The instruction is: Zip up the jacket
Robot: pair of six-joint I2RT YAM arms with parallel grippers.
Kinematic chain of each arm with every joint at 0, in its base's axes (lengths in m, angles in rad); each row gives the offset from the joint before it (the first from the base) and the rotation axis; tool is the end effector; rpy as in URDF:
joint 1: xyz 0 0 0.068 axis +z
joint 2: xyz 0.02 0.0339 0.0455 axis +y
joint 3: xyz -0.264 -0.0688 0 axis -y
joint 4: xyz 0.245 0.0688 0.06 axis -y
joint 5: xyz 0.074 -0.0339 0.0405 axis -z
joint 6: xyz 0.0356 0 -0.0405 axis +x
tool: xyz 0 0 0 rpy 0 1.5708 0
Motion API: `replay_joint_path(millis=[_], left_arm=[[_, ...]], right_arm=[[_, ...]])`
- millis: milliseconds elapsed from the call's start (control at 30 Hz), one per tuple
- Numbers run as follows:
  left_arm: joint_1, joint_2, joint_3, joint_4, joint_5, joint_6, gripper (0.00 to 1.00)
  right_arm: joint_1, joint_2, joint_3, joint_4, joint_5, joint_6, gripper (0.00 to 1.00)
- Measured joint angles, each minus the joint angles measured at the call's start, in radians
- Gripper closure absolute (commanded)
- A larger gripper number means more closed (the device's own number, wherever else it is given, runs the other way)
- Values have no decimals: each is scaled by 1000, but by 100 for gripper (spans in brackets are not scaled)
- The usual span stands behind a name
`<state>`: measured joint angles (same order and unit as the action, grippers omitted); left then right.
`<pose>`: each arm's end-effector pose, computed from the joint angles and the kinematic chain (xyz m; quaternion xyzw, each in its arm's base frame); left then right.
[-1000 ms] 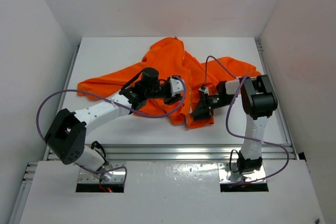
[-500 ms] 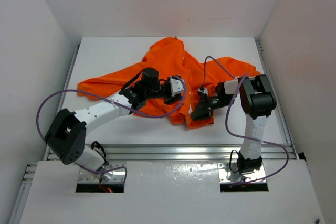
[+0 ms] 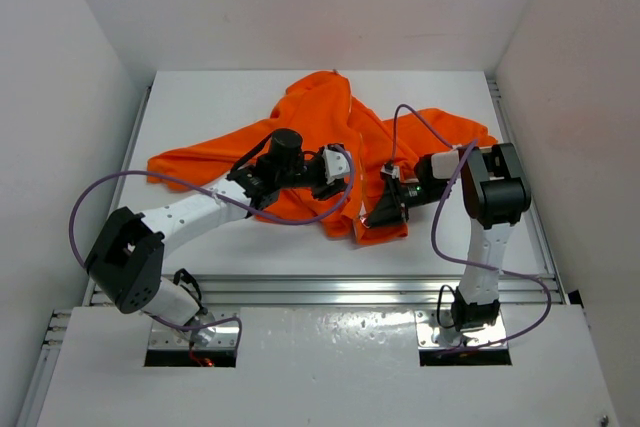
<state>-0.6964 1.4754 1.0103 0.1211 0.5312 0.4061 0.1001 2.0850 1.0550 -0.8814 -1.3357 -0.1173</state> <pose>0.2487 -0.2315 0.2847 0.5420 0.5930 -0.2927 0.5186 0.2950 0.0644 0.0866 -0.0204 -0.7806 -0.6115 0.1278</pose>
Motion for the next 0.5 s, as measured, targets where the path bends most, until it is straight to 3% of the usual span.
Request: replay_joint_path(millis=[500], left_arm=[[0,0,0,0,0,0,50]], right_arm=[[2,0,0,85,8,75,78]])
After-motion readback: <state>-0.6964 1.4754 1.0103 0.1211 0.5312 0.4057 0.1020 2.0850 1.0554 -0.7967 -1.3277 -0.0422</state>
